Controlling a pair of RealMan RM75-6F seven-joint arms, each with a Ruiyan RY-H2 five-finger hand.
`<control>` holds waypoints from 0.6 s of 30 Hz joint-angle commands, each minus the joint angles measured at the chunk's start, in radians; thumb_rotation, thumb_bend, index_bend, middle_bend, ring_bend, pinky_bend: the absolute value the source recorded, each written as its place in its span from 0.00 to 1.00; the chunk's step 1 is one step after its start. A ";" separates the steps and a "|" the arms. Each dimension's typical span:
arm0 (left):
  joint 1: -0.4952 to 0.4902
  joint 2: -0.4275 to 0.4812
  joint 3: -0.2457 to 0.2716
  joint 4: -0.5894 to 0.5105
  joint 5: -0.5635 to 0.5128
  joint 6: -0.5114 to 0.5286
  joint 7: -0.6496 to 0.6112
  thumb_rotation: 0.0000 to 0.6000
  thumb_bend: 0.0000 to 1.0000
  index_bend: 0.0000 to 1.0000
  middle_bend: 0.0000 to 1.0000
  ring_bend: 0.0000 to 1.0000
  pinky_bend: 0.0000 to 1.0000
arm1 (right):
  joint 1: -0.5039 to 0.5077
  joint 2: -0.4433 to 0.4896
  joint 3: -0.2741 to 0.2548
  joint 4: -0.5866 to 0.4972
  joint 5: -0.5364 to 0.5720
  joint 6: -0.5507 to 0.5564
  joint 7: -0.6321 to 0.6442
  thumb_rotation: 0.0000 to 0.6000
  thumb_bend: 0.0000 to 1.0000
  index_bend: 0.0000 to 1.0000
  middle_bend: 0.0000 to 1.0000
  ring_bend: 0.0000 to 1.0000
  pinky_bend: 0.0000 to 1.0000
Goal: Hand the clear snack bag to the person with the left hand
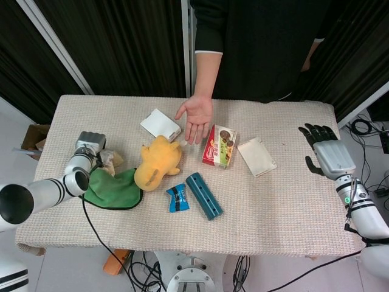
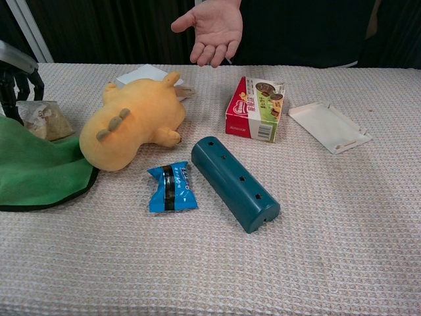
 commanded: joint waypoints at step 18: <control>0.092 0.052 -0.126 -0.028 0.238 0.093 -0.151 1.00 0.39 0.71 0.78 0.79 0.69 | -0.017 0.004 -0.005 0.017 -0.025 0.005 0.037 1.00 0.44 0.00 0.00 0.00 0.00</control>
